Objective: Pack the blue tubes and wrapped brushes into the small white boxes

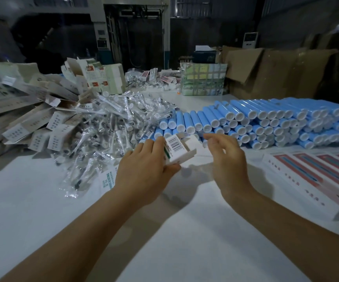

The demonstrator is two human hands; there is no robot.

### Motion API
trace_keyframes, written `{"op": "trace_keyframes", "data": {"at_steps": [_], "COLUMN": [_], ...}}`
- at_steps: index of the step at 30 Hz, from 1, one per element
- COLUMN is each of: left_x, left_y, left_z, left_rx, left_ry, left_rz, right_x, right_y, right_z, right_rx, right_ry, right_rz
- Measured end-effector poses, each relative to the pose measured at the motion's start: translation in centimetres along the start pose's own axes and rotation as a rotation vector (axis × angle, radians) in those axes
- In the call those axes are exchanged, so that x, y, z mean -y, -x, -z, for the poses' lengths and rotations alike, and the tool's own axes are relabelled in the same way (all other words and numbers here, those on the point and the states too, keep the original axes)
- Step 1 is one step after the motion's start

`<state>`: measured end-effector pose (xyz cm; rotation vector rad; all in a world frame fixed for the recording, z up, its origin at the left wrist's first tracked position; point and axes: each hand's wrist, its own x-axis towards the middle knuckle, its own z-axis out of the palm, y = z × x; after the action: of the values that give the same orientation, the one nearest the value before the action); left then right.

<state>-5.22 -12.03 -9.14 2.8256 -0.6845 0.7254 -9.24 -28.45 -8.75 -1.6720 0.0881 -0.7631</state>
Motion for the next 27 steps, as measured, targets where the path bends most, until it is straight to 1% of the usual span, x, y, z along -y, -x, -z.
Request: {"op": "trace_keyframes", "data": {"at_steps": [2, 4, 7, 11, 15, 19, 25, 27], "left_x": [0.2, 0.4, 0.3, 0.2, 0.1, -0.1, -1.1, -1.3], "left_y": [-0.1, -0.2, -0.2, -0.1, 0.1, 0.4, 0.9, 1.0], "left_z": [0.0, -0.1, -0.2, -0.4, -0.6, -0.7, -0.8, -0.9], "left_rx": [-0.013, -0.022, -0.026, -0.028, -0.013, -0.019, -0.022, -0.016], "left_ry": [0.01, 0.006, 0.005, -0.007, -0.064, -0.11, -0.166, -0.186], "left_rz": [0.02, 0.033, 0.037, 0.026, -0.001, -0.024, -0.108, -0.117], "right_x": [0.0, -0.1, -0.2, -0.2, -0.4, -0.7, -0.8, -0.8], "right_y": [0.4, 0.8, 1.2, 1.5, 1.8, 1.1, 0.4, 0.4], "right_z": [0.1, -0.2, -1.0, -1.2, -1.2, -0.9, -0.8, -0.7], "right_rx": [-0.021, 0.009, 0.071, 0.115, 0.162, 0.186, 0.252, 0.249], "right_ry": [0.024, 0.049, 0.08, 0.088, 0.11, 0.147, 0.244, 0.232], "right_rz": [0.061, 0.101, 0.08, 0.068, 0.081, 0.017, -0.085, -0.078]}}
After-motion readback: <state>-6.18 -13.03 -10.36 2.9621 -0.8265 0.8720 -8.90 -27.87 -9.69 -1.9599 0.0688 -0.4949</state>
